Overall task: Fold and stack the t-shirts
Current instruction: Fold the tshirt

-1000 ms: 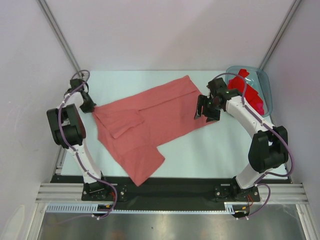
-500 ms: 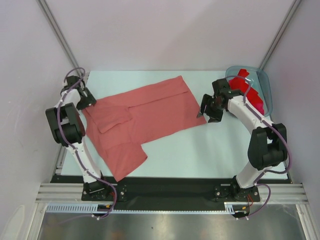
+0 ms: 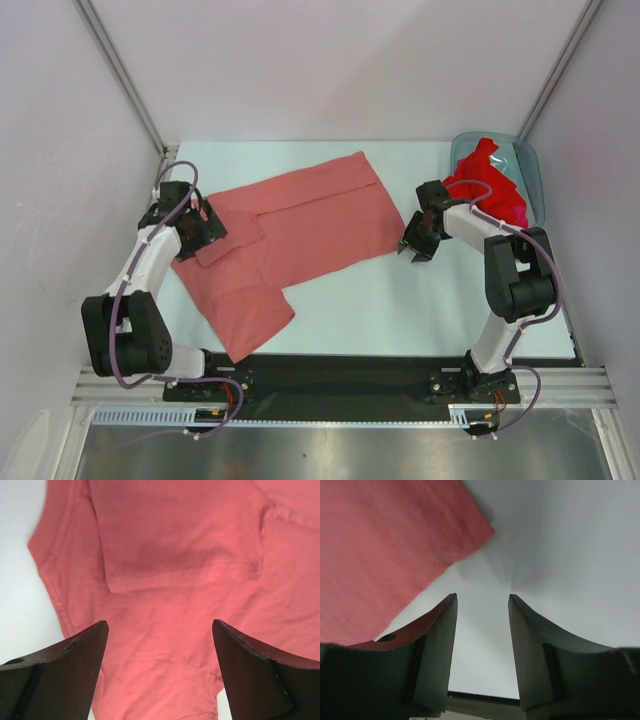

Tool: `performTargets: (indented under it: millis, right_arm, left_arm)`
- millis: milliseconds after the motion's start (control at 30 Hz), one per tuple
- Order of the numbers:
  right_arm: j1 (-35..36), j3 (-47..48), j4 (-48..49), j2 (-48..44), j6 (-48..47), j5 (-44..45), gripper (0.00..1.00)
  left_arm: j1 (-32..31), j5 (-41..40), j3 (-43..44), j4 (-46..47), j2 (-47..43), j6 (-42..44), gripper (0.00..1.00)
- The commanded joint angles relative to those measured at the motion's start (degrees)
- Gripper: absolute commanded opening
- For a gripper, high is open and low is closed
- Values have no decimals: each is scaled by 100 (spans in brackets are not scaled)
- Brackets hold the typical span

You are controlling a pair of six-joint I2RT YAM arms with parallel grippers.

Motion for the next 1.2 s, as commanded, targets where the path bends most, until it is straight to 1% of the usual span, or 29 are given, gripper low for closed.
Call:
performTargets:
  millis: [0,100,133,233,300,567,667,733,900,1067,1100,1167]
  right_arm:
    - [0,23,580,50,275,647,50]
    - [-70,40,852,86,249,745,50]
    - [-97,67,931,112,249,746,50]
    - [-211,242,888,305,257,640,49]
    - [-229,365,827,454,266,561,49]
    - [-282,348,844,595,328,543,48]
    - [-369,383,853,648,284,543,46]
    - [-387,401,818,648,240,543,43]
    - [-387,340,905,692,178,166,39]
    - [-387,234,976,754,152,-63,31]
    - [-387,190,1028,736,135,-72,26]
    - [-396,103,1081,719,99,-20,20]
  left_arm:
    - [-189,366,-261,-44,-294,-3,91]
    - [-251,410,-428,-44,-504,42,90]
    - [-260,566,-489,-36,-549,42,90]
    - [-295,620,-534,-62,-628,50,90]
    - [-313,621,-516,-106,-637,77,89]
    - [-312,585,-279,-141,-488,156,89]
    - [-304,629,-235,-176,-444,156,89]
    - [-313,621,-226,-185,-461,156,89]
    - [-304,603,-121,-238,-470,191,89]
    - [-313,647,-33,-238,-461,174,89]
    - [-313,656,-33,-238,-470,173,89]
    - [-313,656,-68,-220,-479,182,89]
